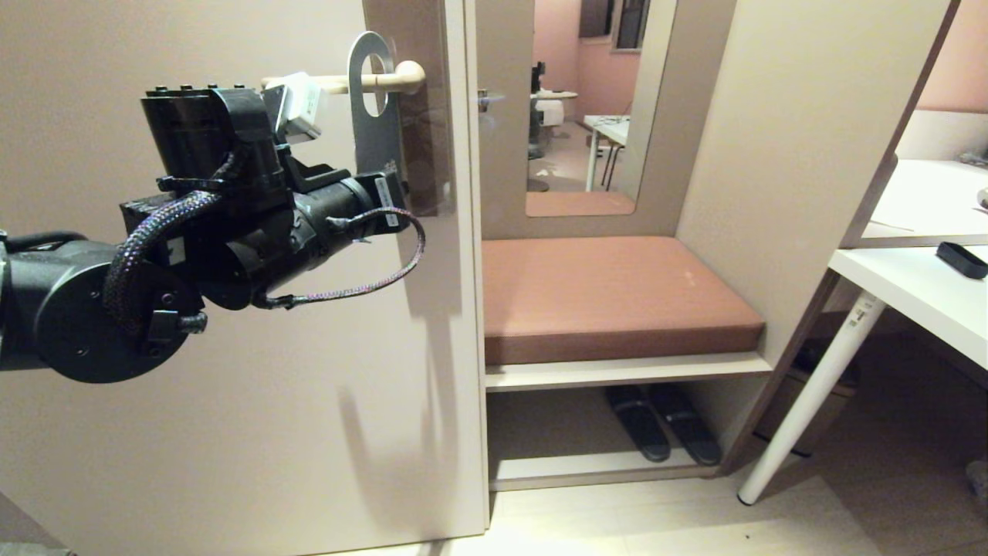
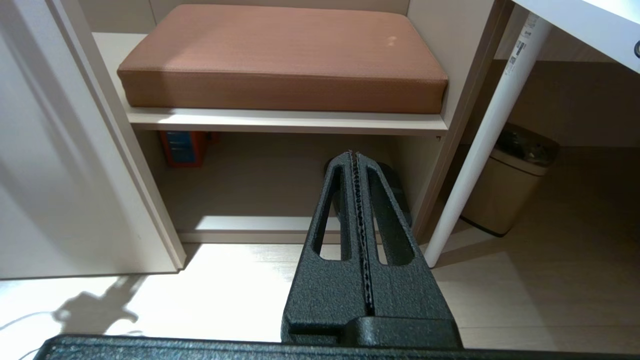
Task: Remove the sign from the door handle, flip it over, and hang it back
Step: Hang the sign back with the other side facing out
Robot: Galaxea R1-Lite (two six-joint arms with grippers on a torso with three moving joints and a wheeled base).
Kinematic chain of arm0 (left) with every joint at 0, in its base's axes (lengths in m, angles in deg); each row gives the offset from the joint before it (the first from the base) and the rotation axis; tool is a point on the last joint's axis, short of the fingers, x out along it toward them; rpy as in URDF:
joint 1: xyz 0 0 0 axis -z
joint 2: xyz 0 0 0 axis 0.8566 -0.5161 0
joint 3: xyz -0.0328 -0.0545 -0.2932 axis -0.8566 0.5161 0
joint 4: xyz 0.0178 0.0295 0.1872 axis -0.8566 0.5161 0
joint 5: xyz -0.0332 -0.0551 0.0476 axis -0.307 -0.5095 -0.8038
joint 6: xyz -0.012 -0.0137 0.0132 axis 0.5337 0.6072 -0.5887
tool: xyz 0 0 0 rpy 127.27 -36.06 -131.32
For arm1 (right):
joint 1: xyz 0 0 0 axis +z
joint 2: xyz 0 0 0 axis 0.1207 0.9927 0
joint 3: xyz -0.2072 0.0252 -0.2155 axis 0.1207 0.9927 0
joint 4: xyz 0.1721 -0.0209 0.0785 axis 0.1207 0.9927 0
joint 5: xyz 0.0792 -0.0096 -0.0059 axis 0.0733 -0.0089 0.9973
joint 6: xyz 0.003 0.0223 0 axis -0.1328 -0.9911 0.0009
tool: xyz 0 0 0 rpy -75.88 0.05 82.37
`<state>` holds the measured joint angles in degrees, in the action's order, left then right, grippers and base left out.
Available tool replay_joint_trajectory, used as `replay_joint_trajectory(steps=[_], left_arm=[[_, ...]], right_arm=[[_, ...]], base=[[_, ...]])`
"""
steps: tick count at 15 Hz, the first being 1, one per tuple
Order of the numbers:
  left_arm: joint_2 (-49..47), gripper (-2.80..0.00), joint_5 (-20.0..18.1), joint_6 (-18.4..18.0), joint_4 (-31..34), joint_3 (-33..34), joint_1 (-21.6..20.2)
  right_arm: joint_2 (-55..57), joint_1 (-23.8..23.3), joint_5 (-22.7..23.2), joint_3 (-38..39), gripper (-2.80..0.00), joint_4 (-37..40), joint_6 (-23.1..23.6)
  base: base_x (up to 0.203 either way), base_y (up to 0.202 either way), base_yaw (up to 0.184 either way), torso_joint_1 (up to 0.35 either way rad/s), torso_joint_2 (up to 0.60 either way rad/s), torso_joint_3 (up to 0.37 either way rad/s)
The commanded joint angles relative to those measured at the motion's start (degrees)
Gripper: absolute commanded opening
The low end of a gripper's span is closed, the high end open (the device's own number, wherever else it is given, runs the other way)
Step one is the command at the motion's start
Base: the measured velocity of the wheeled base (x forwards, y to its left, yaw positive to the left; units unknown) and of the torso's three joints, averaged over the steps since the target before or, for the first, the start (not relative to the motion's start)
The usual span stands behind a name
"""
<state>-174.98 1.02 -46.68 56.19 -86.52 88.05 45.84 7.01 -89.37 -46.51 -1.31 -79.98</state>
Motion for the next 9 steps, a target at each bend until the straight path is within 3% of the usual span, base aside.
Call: replay_joint_trajectory(steps=[1, 9], left_arm=[[-0.2, -2.8, 0.1, 0.1, -0.2, 0.2, 0.3], [-1.0, -2.8, 0.1, 0.1, -0.2, 0.4, 0.7]], right_arm=[[0.1, 0.0, 0.0, 0.0, -2.8, 0.1, 0.0], [0.1, 0.0, 0.0, 0.0, -2.8, 0.0, 0.0]], base=[[0.0, 0.0, 0.0, 0.0, 0.0, 0.0], [0.0, 0.0, 0.0, 0.0, 0.0, 0.0]])
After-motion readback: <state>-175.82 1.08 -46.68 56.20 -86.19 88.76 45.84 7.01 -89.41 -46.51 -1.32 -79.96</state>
